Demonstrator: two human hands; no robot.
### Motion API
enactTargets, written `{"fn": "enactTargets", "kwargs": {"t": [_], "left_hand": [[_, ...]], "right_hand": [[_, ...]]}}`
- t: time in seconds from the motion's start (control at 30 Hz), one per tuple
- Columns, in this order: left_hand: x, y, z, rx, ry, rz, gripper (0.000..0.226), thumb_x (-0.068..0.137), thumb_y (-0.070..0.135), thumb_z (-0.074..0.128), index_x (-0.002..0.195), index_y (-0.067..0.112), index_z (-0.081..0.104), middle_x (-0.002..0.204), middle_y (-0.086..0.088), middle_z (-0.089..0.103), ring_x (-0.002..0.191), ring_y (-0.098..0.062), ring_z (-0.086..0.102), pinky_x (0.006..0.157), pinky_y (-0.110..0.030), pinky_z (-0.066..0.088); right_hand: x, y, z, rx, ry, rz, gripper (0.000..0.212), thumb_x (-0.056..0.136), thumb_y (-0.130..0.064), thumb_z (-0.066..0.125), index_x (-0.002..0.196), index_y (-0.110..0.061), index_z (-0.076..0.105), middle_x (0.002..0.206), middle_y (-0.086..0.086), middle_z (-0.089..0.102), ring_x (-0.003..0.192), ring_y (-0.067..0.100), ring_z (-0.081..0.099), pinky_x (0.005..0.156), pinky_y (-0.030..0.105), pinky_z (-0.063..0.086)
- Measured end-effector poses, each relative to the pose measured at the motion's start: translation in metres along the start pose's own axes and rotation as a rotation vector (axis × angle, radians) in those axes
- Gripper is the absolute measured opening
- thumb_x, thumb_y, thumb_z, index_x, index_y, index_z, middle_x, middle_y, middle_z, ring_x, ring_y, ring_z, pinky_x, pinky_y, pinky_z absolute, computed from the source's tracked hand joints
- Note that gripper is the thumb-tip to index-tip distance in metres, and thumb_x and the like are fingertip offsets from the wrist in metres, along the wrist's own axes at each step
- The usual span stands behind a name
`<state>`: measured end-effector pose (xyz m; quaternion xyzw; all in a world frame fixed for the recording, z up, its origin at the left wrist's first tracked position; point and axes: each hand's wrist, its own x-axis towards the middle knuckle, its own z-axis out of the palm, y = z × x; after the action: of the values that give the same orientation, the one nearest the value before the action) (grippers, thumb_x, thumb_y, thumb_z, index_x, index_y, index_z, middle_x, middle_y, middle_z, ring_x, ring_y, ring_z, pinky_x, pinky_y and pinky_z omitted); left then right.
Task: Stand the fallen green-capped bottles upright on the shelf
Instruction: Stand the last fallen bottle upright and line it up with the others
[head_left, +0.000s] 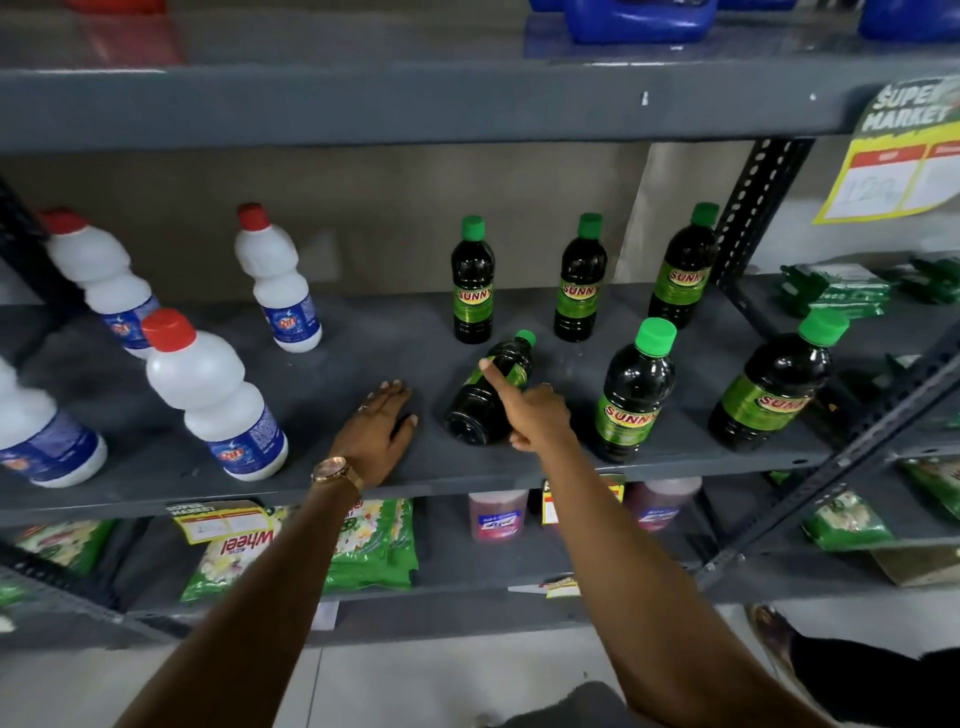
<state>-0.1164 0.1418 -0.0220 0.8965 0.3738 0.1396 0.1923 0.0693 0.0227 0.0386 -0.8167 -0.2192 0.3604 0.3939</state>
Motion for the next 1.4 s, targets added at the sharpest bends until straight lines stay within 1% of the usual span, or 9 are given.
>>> {"fn": "enactTargets", "kwargs": {"t": [0.13, 0.3, 0.43, 0.53, 0.73, 0.83, 0.93, 1.13, 1.4], "left_hand": [[-0.002, 0.003, 0.001, -0.027, -0.007, -0.006, 0.051, 0.098, 0.031, 0.042, 0.144, 0.013, 0.033, 0.156, -0.008, 0.029, 0.146, -0.021, 0.02, 0.119, -0.031, 0.014], [-0.003, 0.001, -0.001, -0.028, 0.009, -0.008, 0.05, 0.098, 0.034, 0.041, 0.144, 0.015, 0.035, 0.156, -0.006, 0.029, 0.146, -0.019, 0.021, 0.12, -0.034, 0.019], [-0.001, 0.0, -0.001, -0.025, 0.021, -0.005, 0.05, 0.098, 0.035, 0.041, 0.143, 0.015, 0.035, 0.156, -0.004, 0.03, 0.146, -0.018, 0.02, 0.12, -0.034, 0.02], [0.0, -0.002, 0.0, -0.025, 0.011, -0.01, 0.05, 0.098, 0.035, 0.04, 0.144, 0.016, 0.034, 0.157, -0.004, 0.028, 0.146, -0.019, 0.019, 0.12, -0.035, 0.019], [0.001, -0.005, 0.001, -0.038, 0.039, 0.018, 0.048, 0.097, 0.034, 0.044, 0.141, 0.015, 0.039, 0.155, -0.006, 0.032, 0.145, -0.02, 0.022, 0.12, -0.033, 0.018], [0.002, -0.007, 0.002, -0.035, 0.048, 0.024, 0.047, 0.097, 0.034, 0.044, 0.14, 0.015, 0.04, 0.154, -0.005, 0.033, 0.145, -0.019, 0.023, 0.119, -0.032, 0.018], [0.003, -0.009, 0.005, -0.035, 0.055, 0.019, 0.047, 0.097, 0.035, 0.044, 0.14, 0.017, 0.04, 0.154, -0.004, 0.033, 0.145, -0.018, 0.023, 0.118, -0.031, 0.018], [0.003, -0.01, 0.006, -0.022, 0.064, 0.022, 0.047, 0.096, 0.035, 0.044, 0.14, 0.016, 0.041, 0.154, -0.004, 0.035, 0.144, -0.019, 0.025, 0.118, -0.033, 0.02], [0.002, -0.009, 0.004, -0.038, 0.037, 0.002, 0.049, 0.097, 0.037, 0.042, 0.141, 0.017, 0.038, 0.155, -0.003, 0.031, 0.145, -0.018, 0.021, 0.119, -0.034, 0.018]], "right_hand": [[0.023, -0.01, 0.003, -0.093, -0.005, 0.007, 0.078, 0.064, -0.077, 0.062, 0.096, -0.006, 0.062, 0.077, 0.01, 0.067, 0.065, 0.021, 0.07, 0.067, 0.034, 0.062], [0.027, 0.02, 0.022, 0.012, 0.242, -0.16, 0.08, 0.07, -0.075, 0.057, 0.112, -0.007, 0.064, 0.108, 0.012, 0.065, 0.105, 0.029, 0.056, 0.088, 0.034, 0.042], [0.02, 0.023, 0.038, 0.31, 0.41, -0.462, 0.052, 0.075, -0.042, 0.077, 0.107, -0.008, 0.054, 0.084, -0.013, 0.055, 0.085, -0.015, 0.05, 0.073, 0.019, 0.039], [0.029, 0.012, 0.043, 0.297, 0.399, -0.586, 0.06, 0.07, -0.027, 0.084, 0.11, -0.011, 0.042, 0.088, -0.023, 0.051, 0.082, -0.032, 0.046, 0.062, -0.005, 0.032], [0.052, -0.005, 0.045, 0.334, 0.289, -0.583, 0.084, 0.067, -0.017, 0.086, 0.131, -0.013, 0.032, 0.107, -0.011, 0.055, 0.092, -0.009, 0.057, 0.076, -0.002, 0.038], [0.056, 0.005, 0.045, 0.277, 0.217, -0.551, 0.098, 0.068, 0.0, 0.074, 0.149, -0.013, 0.02, 0.127, 0.005, 0.055, 0.11, 0.017, 0.056, 0.096, 0.02, 0.045], [0.054, 0.019, 0.046, 0.21, 0.246, -0.548, 0.083, 0.071, -0.007, 0.078, 0.144, -0.009, 0.036, 0.132, 0.013, 0.056, 0.122, 0.026, 0.053, 0.104, 0.044, 0.043], [0.058, 0.002, 0.048, 0.157, 0.396, -0.497, 0.087, 0.048, -0.028, 0.095, 0.12, -0.003, 0.054, 0.121, 0.016, 0.051, 0.116, 0.033, 0.049, 0.098, 0.042, 0.044], [0.065, -0.006, 0.05, 0.121, 0.412, -0.428, 0.108, 0.036, -0.057, 0.09, 0.119, -0.009, 0.04, 0.115, 0.013, 0.065, 0.109, 0.032, 0.06, 0.092, 0.047, 0.051]]}}
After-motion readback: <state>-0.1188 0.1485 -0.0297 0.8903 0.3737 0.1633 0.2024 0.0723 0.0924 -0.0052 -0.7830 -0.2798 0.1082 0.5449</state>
